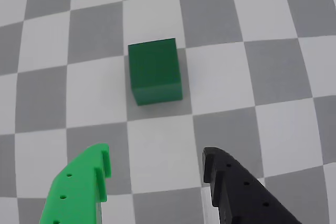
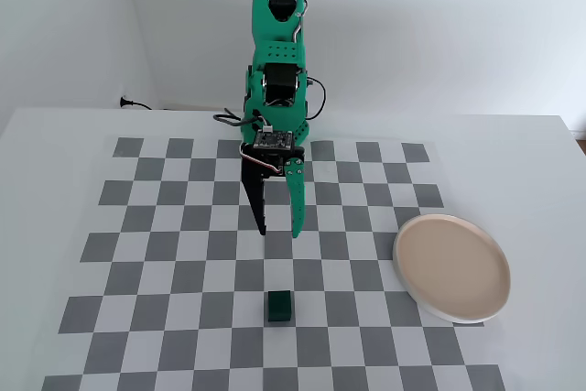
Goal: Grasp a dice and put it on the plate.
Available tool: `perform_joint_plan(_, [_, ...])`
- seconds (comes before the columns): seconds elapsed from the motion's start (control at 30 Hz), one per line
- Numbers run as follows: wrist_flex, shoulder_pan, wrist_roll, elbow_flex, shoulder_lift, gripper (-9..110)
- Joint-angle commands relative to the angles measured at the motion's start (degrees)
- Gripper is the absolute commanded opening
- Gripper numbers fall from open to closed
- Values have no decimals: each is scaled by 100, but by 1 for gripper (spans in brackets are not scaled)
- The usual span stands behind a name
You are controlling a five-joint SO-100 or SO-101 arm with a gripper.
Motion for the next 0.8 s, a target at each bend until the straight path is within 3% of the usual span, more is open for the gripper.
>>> perform_joint_plan(0.0, [-193,88,-70,-826,-510,14])
perform_joint_plan(0.77, [-554,-149,-396,-2812,-3032,17])
